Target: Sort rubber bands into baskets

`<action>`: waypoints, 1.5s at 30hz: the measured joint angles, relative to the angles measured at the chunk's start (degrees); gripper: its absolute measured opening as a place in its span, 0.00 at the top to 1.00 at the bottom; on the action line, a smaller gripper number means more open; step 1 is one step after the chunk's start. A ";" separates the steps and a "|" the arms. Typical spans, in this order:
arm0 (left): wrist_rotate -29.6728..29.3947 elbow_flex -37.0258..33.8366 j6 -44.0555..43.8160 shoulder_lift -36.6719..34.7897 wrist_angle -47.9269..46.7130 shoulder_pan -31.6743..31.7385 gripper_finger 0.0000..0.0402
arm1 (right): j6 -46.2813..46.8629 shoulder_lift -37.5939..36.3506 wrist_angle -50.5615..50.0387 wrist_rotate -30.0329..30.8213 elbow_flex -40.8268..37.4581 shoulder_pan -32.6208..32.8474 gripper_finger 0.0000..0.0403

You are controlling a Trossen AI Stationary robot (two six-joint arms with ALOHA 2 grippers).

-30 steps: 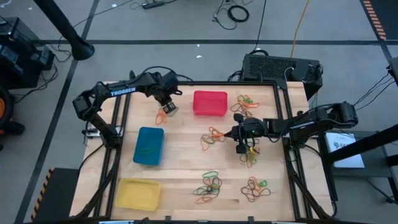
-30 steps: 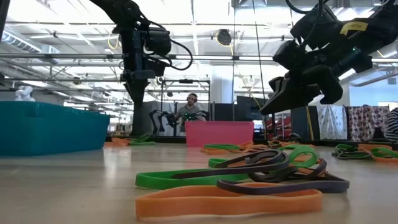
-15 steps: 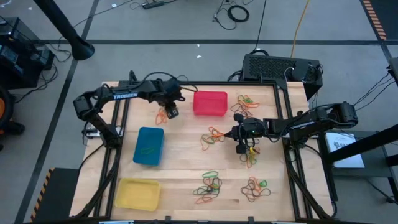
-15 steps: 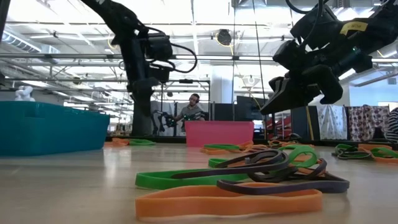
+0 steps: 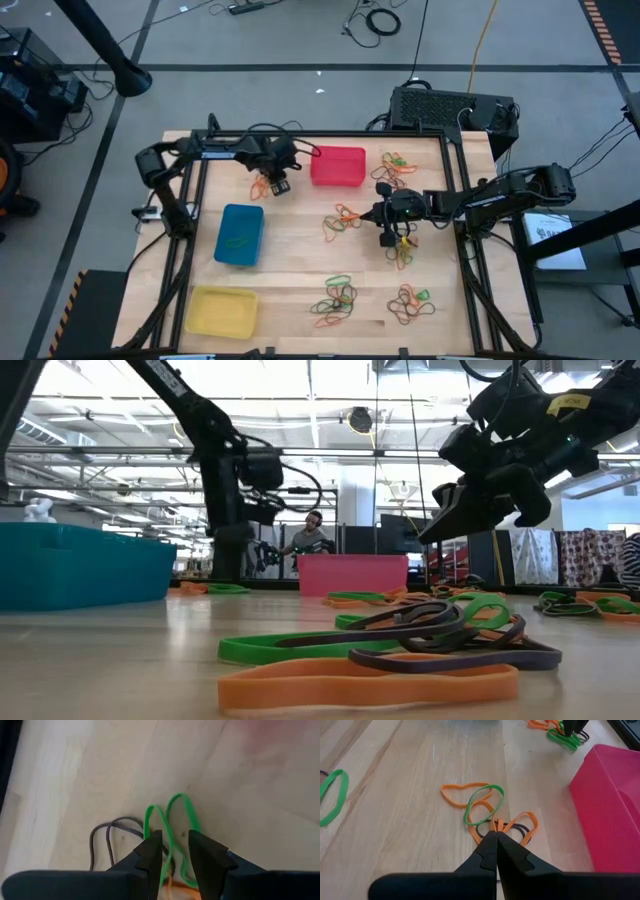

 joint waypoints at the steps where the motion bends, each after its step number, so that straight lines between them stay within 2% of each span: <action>1: -0.80 0.00 0.02 0.59 -0.09 0.00 0.74 | -0.08 0.00 0.02 0.00 0.00 0.00 1.00; 5: -3.22 0.00 0.33 2.44 -0.29 0.17 0.74 | -0.14 0.00 0.02 0.00 0.00 0.02 1.00; 14: -3.58 0.89 1.48 3.34 -1.38 0.22 0.76 | -0.97 0.00 0.25 0.00 0.00 0.00 1.00; 17: -3.65 2.83 1.46 3.40 -3.68 0.22 0.83 | -0.99 -0.02 0.44 0.00 0.00 0.00 1.00; 20: -4.84 5.18 1.43 3.40 -5.22 0.17 0.95 | -0.99 -0.02 0.44 0.00 0.00 0.00 1.00; 22: -5.00 7.17 1.30 3.40 -7.00 0.17 0.98 | -0.99 -0.02 0.39 0.00 0.00 0.01 1.00; 27: -5.17 12.99 1.31 3.40 -13.87 0.00 0.99 | -0.99 -0.02 0.33 0.00 0.00 0.00 1.00; 32: -5.08 18.58 -0.59 3.38 -25.20 -0.75 0.99 | -1.23 -0.02 0.15 0.00 0.00 0.02 1.00; 37: -2.27 21.69 -5.18 2.94 -38.78 -3.28 0.99 | -1.87 -0.02 0.07 0.00 0.00 0.01 1.00; 45: 8.80 21.79 -12.58 -4.41 -45.14 -11.53 0.99 | -2.72 -0.02 -0.22 0.00 0.00 0.00 1.00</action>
